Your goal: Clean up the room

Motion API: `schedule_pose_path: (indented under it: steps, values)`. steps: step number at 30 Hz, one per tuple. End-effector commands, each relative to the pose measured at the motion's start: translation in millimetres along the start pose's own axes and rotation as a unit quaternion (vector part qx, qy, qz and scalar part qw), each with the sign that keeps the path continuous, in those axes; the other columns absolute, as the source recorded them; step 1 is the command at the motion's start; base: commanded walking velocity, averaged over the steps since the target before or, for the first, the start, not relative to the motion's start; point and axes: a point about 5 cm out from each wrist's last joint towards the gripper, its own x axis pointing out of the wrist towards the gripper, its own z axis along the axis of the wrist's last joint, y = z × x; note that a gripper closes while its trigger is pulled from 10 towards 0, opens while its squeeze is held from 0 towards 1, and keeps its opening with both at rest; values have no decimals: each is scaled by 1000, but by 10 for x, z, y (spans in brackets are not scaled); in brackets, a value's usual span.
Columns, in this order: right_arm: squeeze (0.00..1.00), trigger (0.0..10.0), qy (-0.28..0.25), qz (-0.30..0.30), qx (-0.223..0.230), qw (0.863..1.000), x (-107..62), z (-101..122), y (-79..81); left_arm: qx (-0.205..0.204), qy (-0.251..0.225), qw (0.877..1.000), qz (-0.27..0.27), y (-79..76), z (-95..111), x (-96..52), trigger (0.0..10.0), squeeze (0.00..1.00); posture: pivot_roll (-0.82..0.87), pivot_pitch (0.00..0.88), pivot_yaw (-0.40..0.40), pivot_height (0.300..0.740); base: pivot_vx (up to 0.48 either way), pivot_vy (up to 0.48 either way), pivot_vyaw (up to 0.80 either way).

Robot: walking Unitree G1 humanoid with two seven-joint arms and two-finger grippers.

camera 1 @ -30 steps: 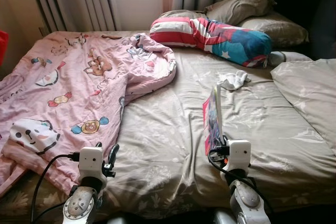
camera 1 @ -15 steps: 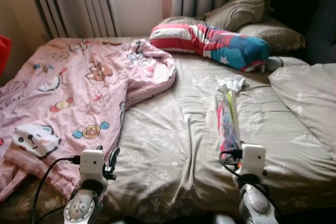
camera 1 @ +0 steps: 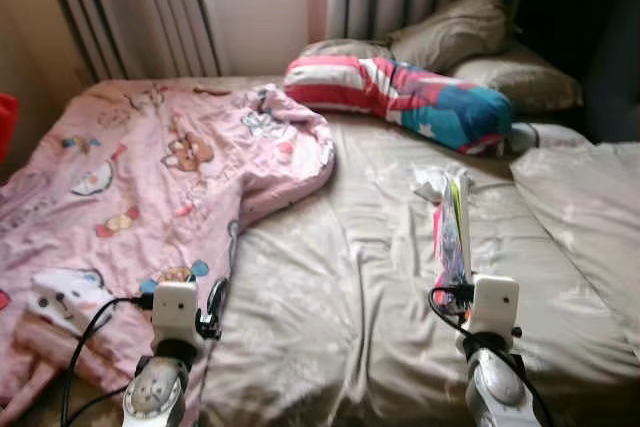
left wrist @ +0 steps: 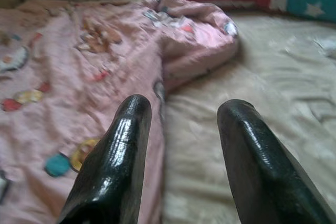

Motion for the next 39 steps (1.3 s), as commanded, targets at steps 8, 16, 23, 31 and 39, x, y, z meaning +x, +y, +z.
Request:
schedule_pose_path:
  steps: [8, 16, 23, 31, 39]
  values:
    - [0, 10000, -44, 22, 11, 999, 66, 219, 97, -8, 4, 1000, 8, -9, -47, 5, 10000, 0, -22, 0, -33, 734, 0, 0, 0]
    - [0, 10000, -49, 34, 10, 998, 68, 232, 149, -11, 4, 1000, 7, -27, -64, -8, 10000, 0, -17, 0, -39, 734, 0, 0, 0]
    - [0, 10000, -49, 41, 17, 998, 57, 209, 184, -10, 5, 1000, 7, -15, -79, -25, 10000, 0, -12, 0, -34, 734, 0, 0, 0]
    - [0, 10000, -39, 30, 22, 999, 56, 170, 151, -3, 2, 1000, 2, -5, -65, -17, 10000, 0, -14, 0, -28, 734, 0, 0, -225]
    - [0, 10000, -37, 30, 21, 999, 29, 142, 155, -1, 0, 1000, 1, -2, -58, -23, 10000, 0, -12, 0, -27, 734, 0, 0, -563]
